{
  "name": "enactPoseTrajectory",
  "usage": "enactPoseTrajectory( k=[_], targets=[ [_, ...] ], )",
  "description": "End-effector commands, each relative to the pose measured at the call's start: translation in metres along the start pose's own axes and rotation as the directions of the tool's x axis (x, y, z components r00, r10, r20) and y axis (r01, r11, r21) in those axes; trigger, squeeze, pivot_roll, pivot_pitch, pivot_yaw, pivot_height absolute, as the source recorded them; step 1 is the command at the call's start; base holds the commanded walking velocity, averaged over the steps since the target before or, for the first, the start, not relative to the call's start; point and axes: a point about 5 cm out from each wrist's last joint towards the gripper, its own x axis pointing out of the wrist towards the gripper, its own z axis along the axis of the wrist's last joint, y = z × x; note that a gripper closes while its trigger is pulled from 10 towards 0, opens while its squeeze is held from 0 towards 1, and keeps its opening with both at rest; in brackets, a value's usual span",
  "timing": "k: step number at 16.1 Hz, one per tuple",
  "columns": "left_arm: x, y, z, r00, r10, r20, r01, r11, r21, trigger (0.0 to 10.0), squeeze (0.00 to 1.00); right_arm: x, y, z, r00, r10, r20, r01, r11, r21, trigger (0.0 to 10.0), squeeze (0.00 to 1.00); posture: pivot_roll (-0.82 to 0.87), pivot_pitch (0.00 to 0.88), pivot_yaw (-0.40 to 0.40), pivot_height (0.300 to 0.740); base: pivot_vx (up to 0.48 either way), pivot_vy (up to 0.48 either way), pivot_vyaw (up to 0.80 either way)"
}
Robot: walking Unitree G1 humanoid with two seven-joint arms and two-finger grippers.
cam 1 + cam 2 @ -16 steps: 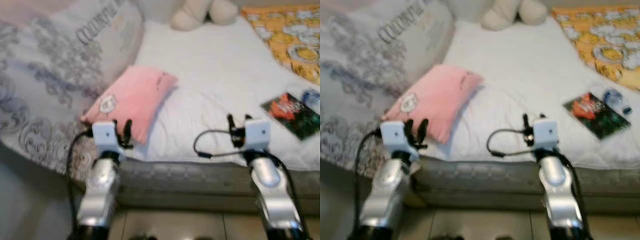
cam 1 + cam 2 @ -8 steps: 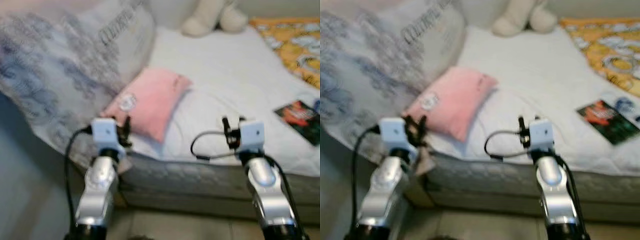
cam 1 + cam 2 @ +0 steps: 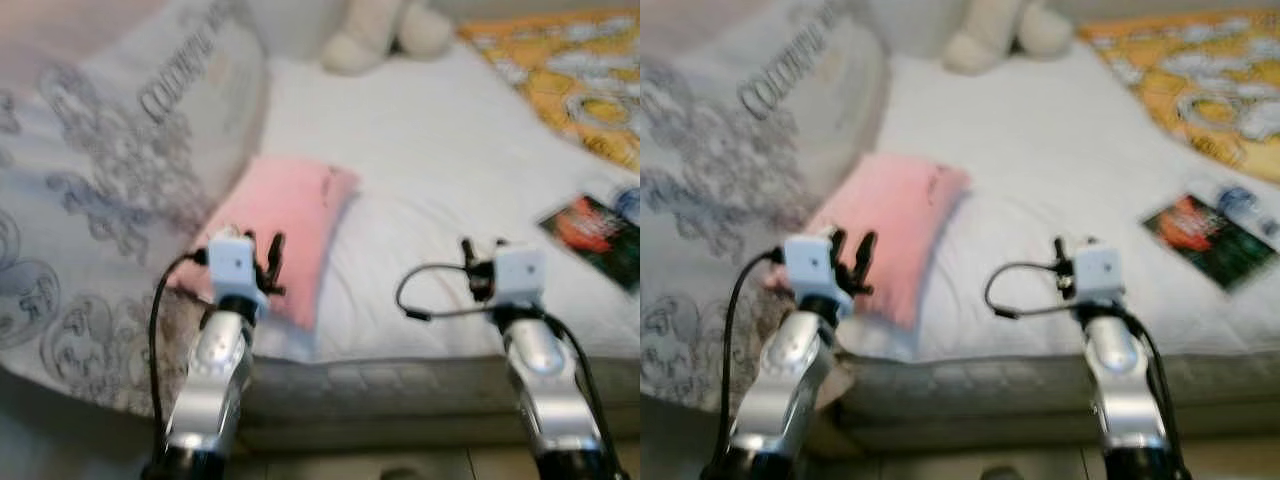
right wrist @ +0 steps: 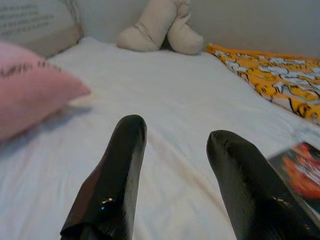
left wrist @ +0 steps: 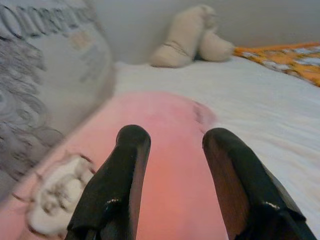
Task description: Clean up the room
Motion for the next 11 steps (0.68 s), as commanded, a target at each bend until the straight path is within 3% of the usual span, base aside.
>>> enactPoseTrajectory(
  k=[1,5,10,11],
  targets=[
    [-0.002,0.014,0.002,0.999,0.043,0.001,-0.043,0.999,0.018,10.0,0.00,0.005,0.010,0.009,0.999,0.022,0.036,-0.023,0.999,0.030,10.0,0.00,-0.17,0.000,0.111,0.740,0.480,0.000,0.00],
    [0.000,0.018,0.008,0.998,0.068,0.016,-0.069,0.997,0.020,10.0,0.00,0.015,0.003,0.011,1.000,0.000,0.027,-0.002,0.998,0.060,10.0,0.00,-0.16,0.000,0.114,0.740,0.480,0.000,0.00],
    [-0.014,0.012,0.028,0.998,0.016,0.059,-0.020,0.997,0.071,10.0,0.00,0.054,-0.011,0.009,0.997,-0.066,-0.047,0.071,0.992,0.101,10.0,0.00,-0.07,0.005,0.126,0.740,0.000,0.000,0.00],
    [-0.021,0.010,0.031,0.999,-0.015,0.043,0.011,0.997,0.081,10.0,0.00,0.062,-0.012,0.004,0.993,-0.080,-0.092,0.089,0.991,0.097,10.0,0.00,-0.02,0.047,0.135,0.740,0.000,0.000,0.00]
  ],
)
